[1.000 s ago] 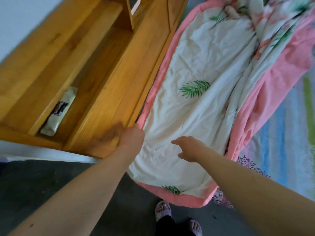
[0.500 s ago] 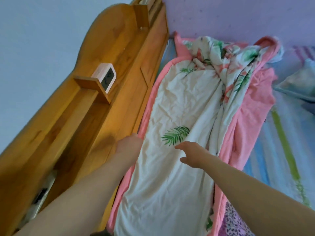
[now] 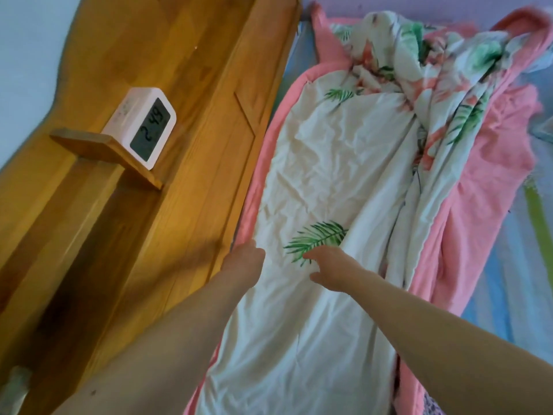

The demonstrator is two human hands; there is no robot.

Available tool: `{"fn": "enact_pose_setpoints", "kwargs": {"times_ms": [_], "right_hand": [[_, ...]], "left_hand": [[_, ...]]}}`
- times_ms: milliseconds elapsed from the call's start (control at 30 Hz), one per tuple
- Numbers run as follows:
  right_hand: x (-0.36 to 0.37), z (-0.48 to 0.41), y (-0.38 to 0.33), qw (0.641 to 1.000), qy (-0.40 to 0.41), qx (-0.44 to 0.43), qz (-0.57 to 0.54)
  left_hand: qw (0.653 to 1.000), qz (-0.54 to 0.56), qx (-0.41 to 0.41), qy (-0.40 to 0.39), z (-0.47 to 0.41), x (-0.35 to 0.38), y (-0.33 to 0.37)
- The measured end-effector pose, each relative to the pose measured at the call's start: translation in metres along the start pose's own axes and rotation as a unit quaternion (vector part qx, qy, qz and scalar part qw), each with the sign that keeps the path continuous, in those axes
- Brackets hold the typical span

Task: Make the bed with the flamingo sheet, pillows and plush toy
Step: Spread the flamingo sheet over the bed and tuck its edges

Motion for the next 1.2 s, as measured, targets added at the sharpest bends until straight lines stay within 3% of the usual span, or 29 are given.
{"fn": "enact_pose_setpoints", "kwargs": {"times_ms": [167, 567, 733, 900, 1200], "right_hand": [[0.018, -0.039, -0.006, 1.0, -0.017, 0.007, 0.005], [-0.024, -0.124, 0.023, 0.998, 0.037, 0.009, 0.046], [-0.067, -0.165, 0.053, 0.993, 0.114, 0.039, 0.017], [-0.092, -0.199, 0.067, 0.987, 0.147, 0.035, 0.05], [-0.097, -0.25, 0.072, 0.972, 0.041, 0.078, 0.22]], "left_hand": [[0.997, 0.012, 0.059, -0.054, -0.037, 0.042, -0.01], [0.992, -0.004, 0.108, 0.071, -0.159, -0.033, -0.007], [0.999, -0.027, 0.045, -0.01, -0.227, -0.039, -0.006], [0.997, -0.024, 0.035, -0.061, -0.249, -0.028, -0.007], [0.993, -0.016, 0.029, -0.111, -0.257, -0.021, -0.009]]}}
Point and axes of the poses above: each hand's wrist, its own z-axis away from the middle knuckle, its own x-axis out of the palm, y = z × x, the point moved 7 cm from there along -z, towards the middle knuckle, and after that the axes turned 5 degrees about x, right-handed, at the moved point
